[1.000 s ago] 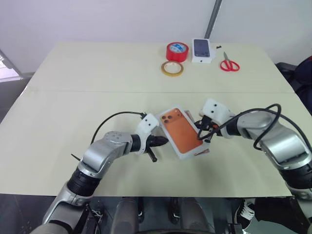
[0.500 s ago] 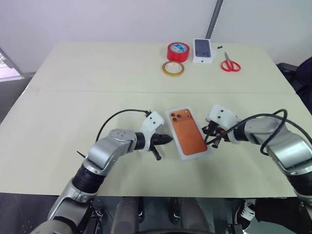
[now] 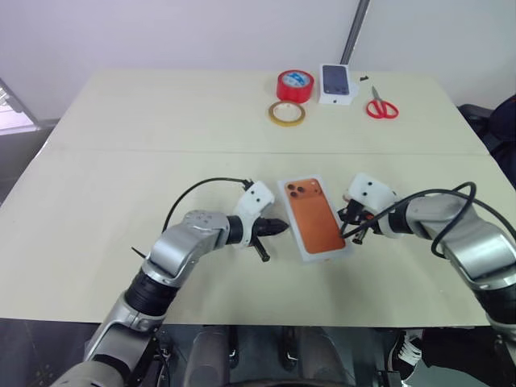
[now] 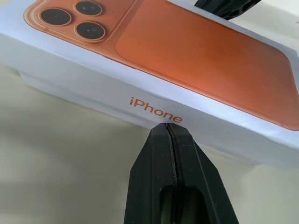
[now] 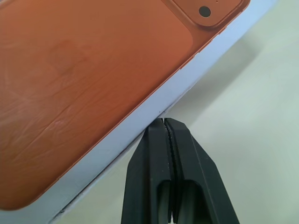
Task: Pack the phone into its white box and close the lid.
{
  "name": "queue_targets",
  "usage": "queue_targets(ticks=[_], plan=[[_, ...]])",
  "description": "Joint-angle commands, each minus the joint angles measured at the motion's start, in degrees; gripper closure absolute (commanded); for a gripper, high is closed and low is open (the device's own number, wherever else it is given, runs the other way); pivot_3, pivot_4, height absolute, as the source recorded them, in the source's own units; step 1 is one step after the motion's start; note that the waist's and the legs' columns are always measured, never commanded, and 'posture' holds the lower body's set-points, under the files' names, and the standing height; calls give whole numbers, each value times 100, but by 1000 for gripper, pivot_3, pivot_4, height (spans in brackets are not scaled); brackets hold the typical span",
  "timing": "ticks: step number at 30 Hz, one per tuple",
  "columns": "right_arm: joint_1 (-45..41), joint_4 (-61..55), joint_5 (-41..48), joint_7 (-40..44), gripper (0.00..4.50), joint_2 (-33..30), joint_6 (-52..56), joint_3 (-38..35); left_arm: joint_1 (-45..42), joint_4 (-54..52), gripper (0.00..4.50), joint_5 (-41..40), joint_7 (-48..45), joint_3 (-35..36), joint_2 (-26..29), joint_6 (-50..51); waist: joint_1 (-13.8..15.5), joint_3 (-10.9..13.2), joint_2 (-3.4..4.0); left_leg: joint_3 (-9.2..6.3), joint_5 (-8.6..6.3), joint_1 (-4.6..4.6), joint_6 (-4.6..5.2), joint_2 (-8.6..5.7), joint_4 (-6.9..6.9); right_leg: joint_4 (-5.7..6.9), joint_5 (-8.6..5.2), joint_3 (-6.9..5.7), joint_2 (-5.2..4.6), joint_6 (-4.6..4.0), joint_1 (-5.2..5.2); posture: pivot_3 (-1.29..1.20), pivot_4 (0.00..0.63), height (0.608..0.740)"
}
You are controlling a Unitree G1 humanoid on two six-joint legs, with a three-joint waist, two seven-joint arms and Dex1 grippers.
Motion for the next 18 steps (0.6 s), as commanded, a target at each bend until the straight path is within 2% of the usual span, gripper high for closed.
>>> queue_targets(ticks=[1, 18], plan=[[30, -88, 75, 49, 4465, 97, -168, -64, -157, -241, 4500, -94, -121, -71, -150, -181, -1, 0, 0, 0, 0, 0, 0, 0, 0, 0, 0, 0, 0, 0, 0, 0, 150, 730], [-45, 60, 22, 3, 4465, 229, -224, -70, -96, -211, 4500, -35, -131, -55, -129, -171, -3, 0, 0, 0, 0, 0, 0, -2, 0, 1, 2, 0, 0, 4, 0, 0, 150, 730]])
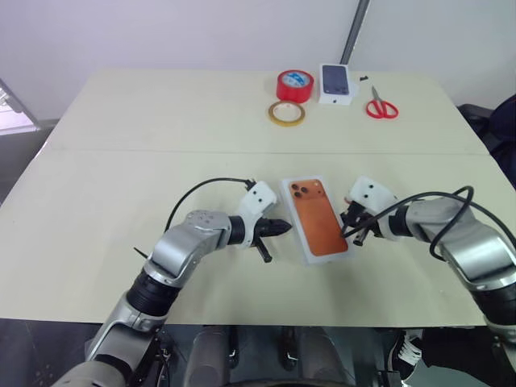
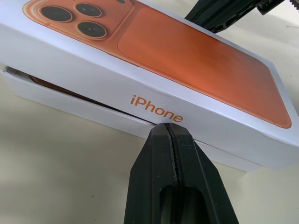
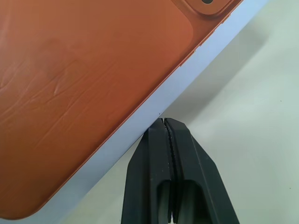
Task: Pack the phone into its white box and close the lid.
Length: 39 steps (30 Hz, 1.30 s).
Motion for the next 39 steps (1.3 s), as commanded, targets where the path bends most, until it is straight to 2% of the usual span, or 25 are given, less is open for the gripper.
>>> queue_targets(ticks=[1, 13, 24, 30, 33, 35, 39], plan=[[-168, -131, 39, 27, 4465, 127, -187, -43, -93, -204, 4500, -39, -49, -41, -90, -162, 0, 0, 0, 0, 0, 0, 0, 0, 0, 0, 0, 0, 0, 0, 0, 0, 150, 730], [-150, -137, -37, 62, 4465, 180, -217, -50, 24, -75, 4500, 29, 29, 61, -55, -207, -2, 0, 0, 0, 0, 0, 0, 0, 0, 0, 1, 0, 1, 1, 0, 0, 150, 730], [-80, -28, -74, 145, 4465, -21, -346, -221, 66, -73, 4500, -50, 48, 369, 103, -173, -3, 0, 0, 0, 0, 0, 0, 0, 0, 1, 2, 0, 1, 4, 0, 0, 150, 730], [-22, 61, 33, 429, 4465, -346, -629, -607, 23, -155, 4500, -177, 29, 650, 151, -130, 6, 0, 0, 0, 0, 0, 0, 0, 0, 0, 2, 0, 1, 4, 0, 0, 150, 730], [183, 12, 273, 806, 4465, -607, -1010, -1095, -205, 9, 4500, -249, 122, 909, 39, -166, 24, 1, -1, 0, 0, 0, 0, 0, 2, 0, 2, 0, 0, 4, 2, 0, 150, 730], [307, -225, 638, 1058, 4465, -648, -926, -1376, -393, 183, 4500, -172, 153, 884, -61, -283, 28, 0, -1, -3, 0, 0, 0, -1, 2, 0, 2, 0, 1, 7, 4, 0, 150, 730], [634, -725, 1038, 1232, 4465, -658, -694, -1438, -748, 724, 4500, 40, 252, 698, -300, -512, 8, 0, -1, -3, 0, 6, 0, -3, 2, 0, 6, 0, 1, 14, 9, 0, 150, 730]])
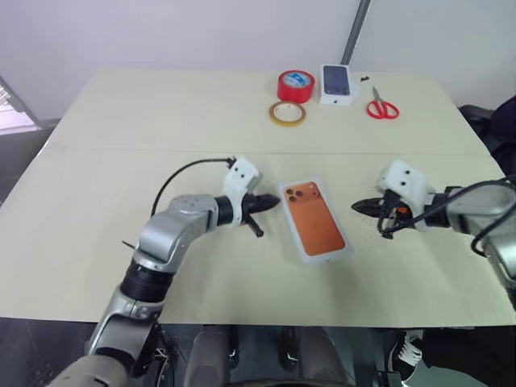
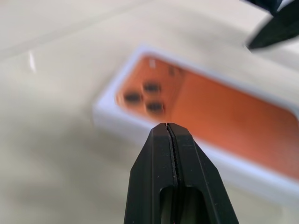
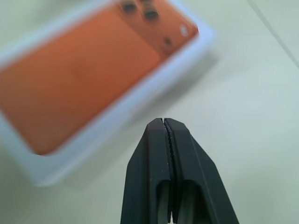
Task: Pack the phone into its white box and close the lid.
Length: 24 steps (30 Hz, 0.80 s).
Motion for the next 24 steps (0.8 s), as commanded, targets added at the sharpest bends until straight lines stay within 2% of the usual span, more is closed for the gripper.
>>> queue_targets(ticks=[1, 7, 15, 19, 24], plan=[[340, -673, 332, 96, 4465, -66, 163, -83, -337, 464, 4500, 243, 88, -202, -208, -349, 7, 0, 0, -1, 0, 1, 0, 0, 0, 1, 0, 0, 1, 1, 1, 0, 150, 730], [813, -1052, 141, -310, 4465, -34, 356, 301, -629, 1334, 4500, 864, 16, -860, -309, -684, 0, 0, 0, -1, 0, 5, 0, 0, 0, 1, -5, -1, 2, -7, 3, 0, 150, 730], [1003, -1050, -117, -668, 4465, -120, 438, 566, -614, 1502, 4500, 1076, -151, -1033, -306, -691, 3, -2, -2, -6, -1, 35, 1, 5, -3, -5, -13, -1, -1, -16, 31, 0, 150, 730], [641, -807, -9, -956, 4465, 228, 180, 109, -481, 1225, 4500, 897, -110, -518, -206, -917, -11, -1, -2, -7, -4, 53, 2, 9, -7, -16, -15, -2, -3, -17, 50, 0, 150, 730], [-67, 177, -200, -1557, 4465, 753, -392, -297, 77, 500, 4500, 839, -1, 261, 442, -1249, -43, 0, 0, -1, -3, 53, 1, 8, -13, 0, -13, 0, 2, -15, 35, 0, 150, 730]])
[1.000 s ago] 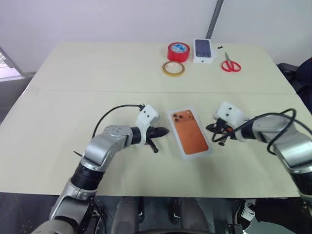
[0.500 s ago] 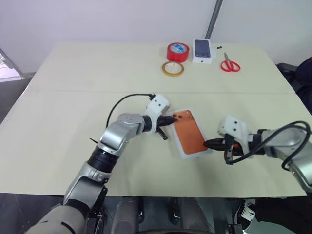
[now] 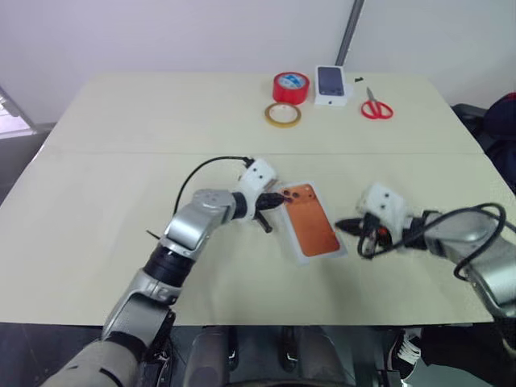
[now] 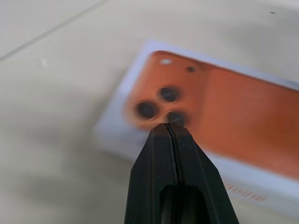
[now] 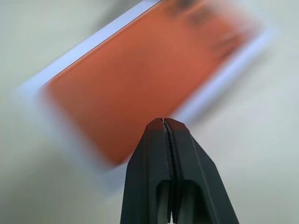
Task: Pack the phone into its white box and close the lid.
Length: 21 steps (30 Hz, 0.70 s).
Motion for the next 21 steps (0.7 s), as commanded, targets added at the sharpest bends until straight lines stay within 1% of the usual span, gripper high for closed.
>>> queue_targets(ticks=[1, 4, 6, 8, 10, 13, 15, 17, 21], plan=[[-417, 564, -83, -232, 4465, 143, -394, -417, 363, -747, 4500, -102, 107, 754, 458, -212, 11, 0, 0, 0, 0, 0, 0, 0, -2, 0, 1, 0, 2, 2, -1, 0, 150, 730], [-736, 1170, 135, -83, 4465, 213, -538, -654, 845, -1255, 4500, -171, 210, 1309, 902, -154, 34, 1, 1, 2, 0, -1, 0, 3, -4, 0, 1, -1, 3, 3, -3, 0, 150, 730], [-862, 1626, 271, 56, 4465, 243, -681, -844, 1234, -1564, 4500, -266, 273, 1834, 1182, -142, 48, 1, 1, 2, 0, -2, 0, 3, -4, 0, 0, -1, -3, 1, -1, 0, 150, 730], [-1012, 2149, 383, 209, 4465, 242, -823, -1031, 1539, -1780, 4500, -290, 405, 2199, 1338, -150, 52, 1, 1, 2, 0, -3, -1, 3, -1, -6, 0, 0, -7, 0, 3, 0, 150, 730], [-1174, 2605, 480, 319, 4465, 227, -896, -1171, 1784, -1915, 4500, -328, 551, 2480, 1384, -89, 47, 1, 1, 3, 0, -2, 0, 1, 1, -14, -1, -1, -9, -1, 8, 0, 150, 730], [-1284, 2894, 493, 445, 4465, 215, -984, -1201, 1905, -2011, 4500, -389, 644, 2632, 1380, -27, 49, 1, 1, 5, 0, -2, 0, 0, 1, -15, -1, 0, -11, -1, 10, 0, 150, 730], [-1267, 3348, 364, 632, 4465, 199, -1336, -1148, 2293, -2277, 4500, -568, 825, 3155, 1313, 18, 27, 0, 1, 7, -1, -2, -1, 2, 0, -15, 0, -1, -10, 0, 9, 0, 150, 730], [-1242, 3603, 314, 729, 4465, 231, -1604, -1136, 2656, -2513, 4500, -683, 912, 3472, 1313, 66, -10, 1, 1, 12, -2, 0, 1, 4, -3, -16, 1, 1, -10, 2, 8, 0, 150, 730], [-1193, 3760, 260, 879, 4465, 259, -1939, -1091, 3009, -2712, 4500, -763, 1042, 3648, 1335, 117, -7, 2, 3, 14, -2, 5, 0, 5, -6, -2, 1, 1, -7, 3, 2, 0, 150, 730]])
